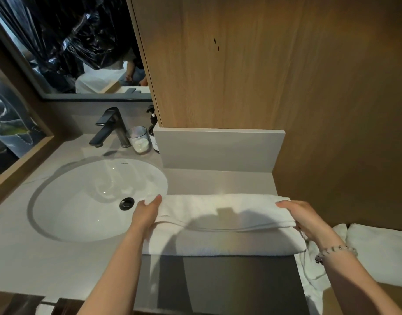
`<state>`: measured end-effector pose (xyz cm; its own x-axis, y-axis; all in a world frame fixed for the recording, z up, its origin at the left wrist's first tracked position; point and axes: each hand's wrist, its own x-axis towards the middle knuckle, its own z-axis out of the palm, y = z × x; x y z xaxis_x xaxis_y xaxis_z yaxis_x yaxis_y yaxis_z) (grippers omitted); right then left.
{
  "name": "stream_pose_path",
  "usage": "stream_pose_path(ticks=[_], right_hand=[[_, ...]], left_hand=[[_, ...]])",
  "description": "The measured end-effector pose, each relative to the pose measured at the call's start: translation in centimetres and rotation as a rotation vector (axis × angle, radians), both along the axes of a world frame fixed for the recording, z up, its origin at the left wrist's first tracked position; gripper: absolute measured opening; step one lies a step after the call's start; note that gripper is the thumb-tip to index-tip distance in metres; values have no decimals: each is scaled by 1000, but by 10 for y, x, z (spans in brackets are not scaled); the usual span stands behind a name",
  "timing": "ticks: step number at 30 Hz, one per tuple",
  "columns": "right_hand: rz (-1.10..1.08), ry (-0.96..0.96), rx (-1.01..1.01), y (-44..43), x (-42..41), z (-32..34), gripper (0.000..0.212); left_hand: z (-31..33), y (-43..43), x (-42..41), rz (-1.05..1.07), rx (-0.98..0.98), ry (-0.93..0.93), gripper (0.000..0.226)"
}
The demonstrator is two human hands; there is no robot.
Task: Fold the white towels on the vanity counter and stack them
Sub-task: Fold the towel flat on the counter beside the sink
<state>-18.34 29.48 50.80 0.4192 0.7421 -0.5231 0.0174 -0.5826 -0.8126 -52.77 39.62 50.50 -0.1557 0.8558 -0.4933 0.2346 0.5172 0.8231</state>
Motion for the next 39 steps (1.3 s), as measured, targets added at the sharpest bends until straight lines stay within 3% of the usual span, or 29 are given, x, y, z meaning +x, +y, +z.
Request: stream_pose_path(ticks=[3, 8, 10, 15, 21, 23, 25, 27, 31, 35, 39], right_hand=[[59, -147, 33, -6, 5, -3, 42], [155, -271, 66, -23, 9, -10, 53], [184, -317, 77, -26, 6, -14, 50], [263, -521, 137, -31, 4, -14, 17], [324, -712, 164, -39, 6, -26, 18], [336, -796, 127, -38, 4, -28, 29], [346, -932, 14, -36, 2, -22, 47], [366, -1035, -70, -32, -2, -8, 71], [631, -1178, -123, -4, -28, 14, 101], [882, -1247, -205, 13, -52, 9, 97], [975, -989, -107, 25, -76, 0, 94]], left_hand=[[-4, -9, -11, -98, 107, 139, 31], [-5, -23, -27, -232, 205, 249, 50], [-7, -31, -29, -286, 249, 323, 54], [-14, -39, -29, -355, 340, 489, 65], [-22, -40, -32, -355, 337, 589, 74], [-24, -38, -32, -334, 348, 745, 83], [-20, -37, -26, -349, 368, 1034, 87], [-11, -38, -9, -389, 448, 1169, 79], [-1, -33, 46, -667, 557, 1097, 62], [-22, -39, 76, -890, 607, 1055, 69], [-43, -53, 74, -884, 561, 979, 75]])
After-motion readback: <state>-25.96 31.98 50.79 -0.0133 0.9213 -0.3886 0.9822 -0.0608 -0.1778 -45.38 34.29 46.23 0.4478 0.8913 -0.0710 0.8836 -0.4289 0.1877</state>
